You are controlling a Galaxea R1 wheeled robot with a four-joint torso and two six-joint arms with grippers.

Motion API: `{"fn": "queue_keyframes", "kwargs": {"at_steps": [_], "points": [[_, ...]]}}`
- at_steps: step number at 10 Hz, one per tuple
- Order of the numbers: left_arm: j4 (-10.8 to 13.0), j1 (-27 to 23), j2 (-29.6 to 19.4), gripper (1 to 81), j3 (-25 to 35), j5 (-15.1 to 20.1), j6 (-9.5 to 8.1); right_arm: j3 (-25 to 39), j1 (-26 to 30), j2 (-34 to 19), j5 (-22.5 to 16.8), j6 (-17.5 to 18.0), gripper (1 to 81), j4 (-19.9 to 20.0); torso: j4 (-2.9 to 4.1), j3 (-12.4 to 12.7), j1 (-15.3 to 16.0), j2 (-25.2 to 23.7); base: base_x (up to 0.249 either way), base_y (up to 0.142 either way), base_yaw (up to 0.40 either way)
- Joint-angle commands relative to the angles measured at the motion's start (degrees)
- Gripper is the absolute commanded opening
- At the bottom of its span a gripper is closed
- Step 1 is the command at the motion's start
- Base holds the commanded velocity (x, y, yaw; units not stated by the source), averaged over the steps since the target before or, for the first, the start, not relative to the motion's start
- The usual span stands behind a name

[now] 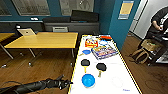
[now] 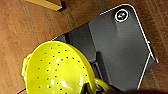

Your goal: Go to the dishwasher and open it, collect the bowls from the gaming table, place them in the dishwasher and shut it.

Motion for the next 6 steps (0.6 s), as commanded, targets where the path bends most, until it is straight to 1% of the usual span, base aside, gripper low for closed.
{"fn": "queue_keyframes", "kwargs": {"at_steps": [1, 5, 6], "points": [[-0.75, -6.61, -0.51, 81.1, 0.86, 0.62, -1.58, 0.59, 2.11, -1.27, -2.42, 0.03, 1.0, -0.83, 0.00, 0.00, 0.00, 0.00, 0.000, 0.000, 0.000], [-0.13, -4.33, 0.98, 81.1, 2.70, 0.36, -1.49, 0.59, 2.02, -1.19, -2.42, 0.03, 1.0, -0.83, 0.00, 0.00, 0.00, 0.00, 0.000, 0.000, 0.000], [0.13, -3.63, 0.98, 81.1, 3.76, -1.40, -1.40, 0.50, 2.02, -1.18, -2.42, 0.03, 1.0, -0.83, 0.00, 0.00, 0.00, 0.00, 0.000, 0.000, 0.000]]}}
